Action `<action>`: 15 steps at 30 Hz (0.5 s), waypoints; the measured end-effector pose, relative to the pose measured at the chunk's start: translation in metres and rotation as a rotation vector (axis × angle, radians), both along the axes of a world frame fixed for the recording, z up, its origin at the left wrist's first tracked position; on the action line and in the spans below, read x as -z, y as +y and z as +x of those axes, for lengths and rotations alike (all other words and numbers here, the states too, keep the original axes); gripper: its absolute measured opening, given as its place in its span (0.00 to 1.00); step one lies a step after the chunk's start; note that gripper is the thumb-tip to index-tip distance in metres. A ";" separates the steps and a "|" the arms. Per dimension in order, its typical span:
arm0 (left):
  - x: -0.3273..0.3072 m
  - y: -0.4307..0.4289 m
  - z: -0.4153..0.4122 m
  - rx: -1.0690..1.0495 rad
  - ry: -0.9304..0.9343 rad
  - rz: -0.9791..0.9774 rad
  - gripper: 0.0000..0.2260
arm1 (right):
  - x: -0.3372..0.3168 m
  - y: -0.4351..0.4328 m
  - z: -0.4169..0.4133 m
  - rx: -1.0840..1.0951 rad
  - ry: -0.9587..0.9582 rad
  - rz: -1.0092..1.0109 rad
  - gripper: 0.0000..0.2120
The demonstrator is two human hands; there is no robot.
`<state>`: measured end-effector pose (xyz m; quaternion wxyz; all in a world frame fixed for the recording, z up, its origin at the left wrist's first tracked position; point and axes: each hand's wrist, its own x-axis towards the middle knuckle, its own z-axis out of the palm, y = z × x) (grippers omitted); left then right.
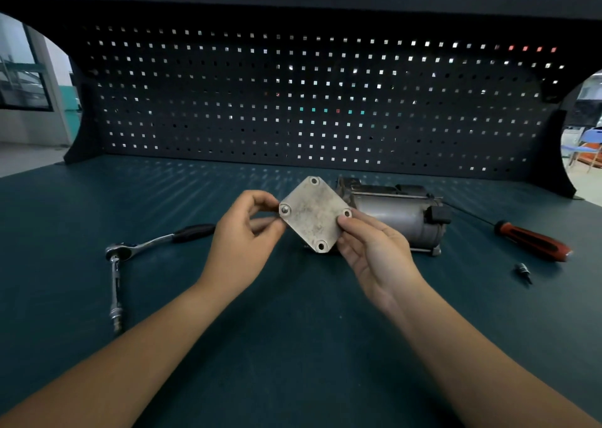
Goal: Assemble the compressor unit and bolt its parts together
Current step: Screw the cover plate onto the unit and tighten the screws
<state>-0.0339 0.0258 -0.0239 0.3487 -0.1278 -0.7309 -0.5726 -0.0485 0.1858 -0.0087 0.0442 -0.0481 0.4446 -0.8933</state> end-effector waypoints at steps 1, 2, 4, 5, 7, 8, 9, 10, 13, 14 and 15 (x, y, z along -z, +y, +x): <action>0.000 0.000 0.000 0.011 -0.009 0.012 0.15 | 0.000 0.001 0.000 0.002 -0.008 0.002 0.05; -0.001 0.000 0.000 0.029 -0.013 0.033 0.14 | 0.000 0.001 -0.001 0.003 -0.016 0.001 0.05; -0.002 0.001 -0.001 0.074 -0.033 0.109 0.13 | 0.001 0.002 -0.003 -0.005 -0.029 -0.005 0.05; -0.002 0.001 -0.002 0.095 -0.048 0.155 0.12 | 0.002 0.001 -0.004 -0.013 -0.033 -0.010 0.05; -0.002 0.000 -0.003 0.120 -0.077 0.214 0.11 | 0.003 0.001 -0.005 -0.032 -0.045 -0.023 0.06; -0.002 -0.001 -0.003 0.134 -0.093 0.228 0.11 | 0.003 0.000 -0.005 -0.041 -0.053 -0.034 0.06; -0.002 -0.001 -0.003 0.153 -0.112 0.242 0.10 | 0.004 0.000 -0.005 -0.051 -0.061 -0.047 0.06; -0.003 -0.002 -0.003 0.177 -0.133 0.260 0.10 | 0.004 0.000 -0.005 -0.060 -0.070 -0.060 0.05; -0.003 -0.004 -0.004 0.242 -0.201 0.314 0.10 | 0.005 0.000 -0.006 -0.083 -0.102 -0.086 0.05; -0.003 -0.004 -0.004 0.262 -0.222 0.334 0.10 | 0.005 -0.001 -0.006 -0.088 -0.109 -0.091 0.05; -0.003 -0.005 -0.005 0.280 -0.240 0.360 0.09 | 0.005 -0.001 -0.006 -0.092 -0.112 -0.097 0.05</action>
